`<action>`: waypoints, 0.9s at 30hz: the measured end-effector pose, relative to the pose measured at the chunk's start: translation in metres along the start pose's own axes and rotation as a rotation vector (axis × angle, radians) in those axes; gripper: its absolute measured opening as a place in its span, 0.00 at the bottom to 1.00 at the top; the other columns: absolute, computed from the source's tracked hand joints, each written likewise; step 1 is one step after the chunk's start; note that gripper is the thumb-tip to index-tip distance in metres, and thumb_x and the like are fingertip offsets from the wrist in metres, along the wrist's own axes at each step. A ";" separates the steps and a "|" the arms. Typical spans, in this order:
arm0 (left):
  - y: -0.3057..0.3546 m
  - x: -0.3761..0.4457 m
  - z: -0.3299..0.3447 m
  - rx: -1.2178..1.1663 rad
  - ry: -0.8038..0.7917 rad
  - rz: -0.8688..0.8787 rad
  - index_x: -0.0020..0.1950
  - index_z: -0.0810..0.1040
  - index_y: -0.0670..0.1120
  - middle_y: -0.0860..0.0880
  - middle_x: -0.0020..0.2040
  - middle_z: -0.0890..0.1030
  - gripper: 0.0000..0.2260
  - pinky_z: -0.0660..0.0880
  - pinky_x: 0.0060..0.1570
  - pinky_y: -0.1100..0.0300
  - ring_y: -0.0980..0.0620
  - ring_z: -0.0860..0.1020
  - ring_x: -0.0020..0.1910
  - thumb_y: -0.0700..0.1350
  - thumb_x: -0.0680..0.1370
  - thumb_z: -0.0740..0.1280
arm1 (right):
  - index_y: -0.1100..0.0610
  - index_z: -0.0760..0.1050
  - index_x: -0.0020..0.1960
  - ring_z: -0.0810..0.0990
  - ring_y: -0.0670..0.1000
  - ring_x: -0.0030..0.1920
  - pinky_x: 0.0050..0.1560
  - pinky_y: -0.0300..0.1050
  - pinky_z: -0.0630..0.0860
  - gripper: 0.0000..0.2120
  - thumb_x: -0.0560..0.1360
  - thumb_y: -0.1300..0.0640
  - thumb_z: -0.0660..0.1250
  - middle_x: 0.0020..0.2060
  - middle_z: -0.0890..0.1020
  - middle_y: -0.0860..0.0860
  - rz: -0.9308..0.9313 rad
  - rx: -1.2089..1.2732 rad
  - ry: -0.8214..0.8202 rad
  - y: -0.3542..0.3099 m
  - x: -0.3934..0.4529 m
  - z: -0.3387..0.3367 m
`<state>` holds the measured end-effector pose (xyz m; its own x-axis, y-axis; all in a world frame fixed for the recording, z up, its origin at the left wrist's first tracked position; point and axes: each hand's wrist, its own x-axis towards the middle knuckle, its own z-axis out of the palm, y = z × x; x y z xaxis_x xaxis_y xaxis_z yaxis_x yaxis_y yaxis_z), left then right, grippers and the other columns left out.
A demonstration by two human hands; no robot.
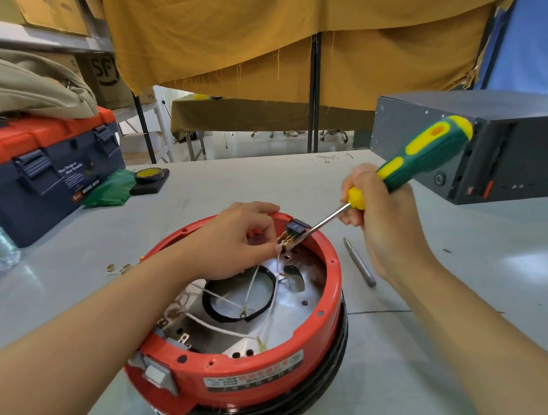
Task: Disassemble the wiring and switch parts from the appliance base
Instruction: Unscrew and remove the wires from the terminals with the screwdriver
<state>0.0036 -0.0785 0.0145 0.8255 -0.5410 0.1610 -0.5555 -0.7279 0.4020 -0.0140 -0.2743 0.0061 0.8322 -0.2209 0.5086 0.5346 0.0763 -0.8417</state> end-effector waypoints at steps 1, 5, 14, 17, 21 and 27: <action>0.000 0.000 0.000 -0.007 0.003 -0.001 0.38 0.77 0.51 0.57 0.71 0.67 0.07 0.61 0.62 0.61 0.58 0.64 0.67 0.49 0.75 0.68 | 0.57 0.68 0.28 0.64 0.46 0.22 0.25 0.38 0.65 0.11 0.69 0.58 0.59 0.20 0.67 0.46 0.003 0.034 0.047 -0.002 0.003 -0.005; 0.000 0.001 -0.001 -0.091 0.031 -0.026 0.35 0.77 0.50 0.56 0.70 0.69 0.09 0.65 0.64 0.58 0.61 0.68 0.65 0.47 0.74 0.69 | 0.51 0.70 0.23 0.65 0.45 0.21 0.26 0.38 0.66 0.16 0.69 0.57 0.60 0.22 0.68 0.47 0.004 0.133 0.136 -0.004 0.007 -0.017; 0.004 -0.001 -0.009 -0.399 0.143 -0.115 0.37 0.80 0.43 0.51 0.49 0.82 0.07 0.73 0.50 0.63 0.58 0.79 0.45 0.43 0.75 0.69 | 0.51 0.72 0.23 0.66 0.45 0.21 0.25 0.38 0.69 0.18 0.71 0.54 0.61 0.23 0.70 0.46 -0.001 0.191 0.173 -0.009 0.003 -0.014; 0.003 -0.004 -0.014 -0.485 0.147 -0.142 0.43 0.79 0.40 0.43 0.41 0.84 0.07 0.76 0.44 0.59 0.52 0.79 0.37 0.44 0.76 0.68 | 0.50 0.73 0.23 0.67 0.45 0.21 0.26 0.39 0.69 0.17 0.71 0.52 0.61 0.24 0.71 0.46 0.017 0.184 0.170 -0.008 0.003 -0.014; 0.002 -0.005 -0.020 -0.494 0.148 -0.151 0.45 0.79 0.41 0.45 0.37 0.84 0.06 0.77 0.37 0.63 0.53 0.81 0.32 0.43 0.76 0.68 | 0.50 0.72 0.24 0.67 0.44 0.22 0.27 0.40 0.71 0.18 0.72 0.52 0.61 0.25 0.72 0.46 0.038 0.160 0.157 -0.005 0.001 -0.014; -0.005 -0.017 -0.029 -0.316 -0.059 -0.172 0.50 0.80 0.48 0.50 0.40 0.85 0.06 0.74 0.43 0.71 0.55 0.82 0.39 0.41 0.74 0.71 | 0.51 0.73 0.24 0.68 0.45 0.22 0.26 0.39 0.70 0.18 0.72 0.52 0.61 0.24 0.72 0.46 0.028 0.132 0.141 -0.006 0.000 -0.014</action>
<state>-0.0041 -0.0533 0.0361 0.8919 -0.4519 0.0186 -0.3431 -0.6492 0.6788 -0.0188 -0.2879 0.0086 0.8233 -0.3505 0.4465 0.5336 0.2095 -0.8194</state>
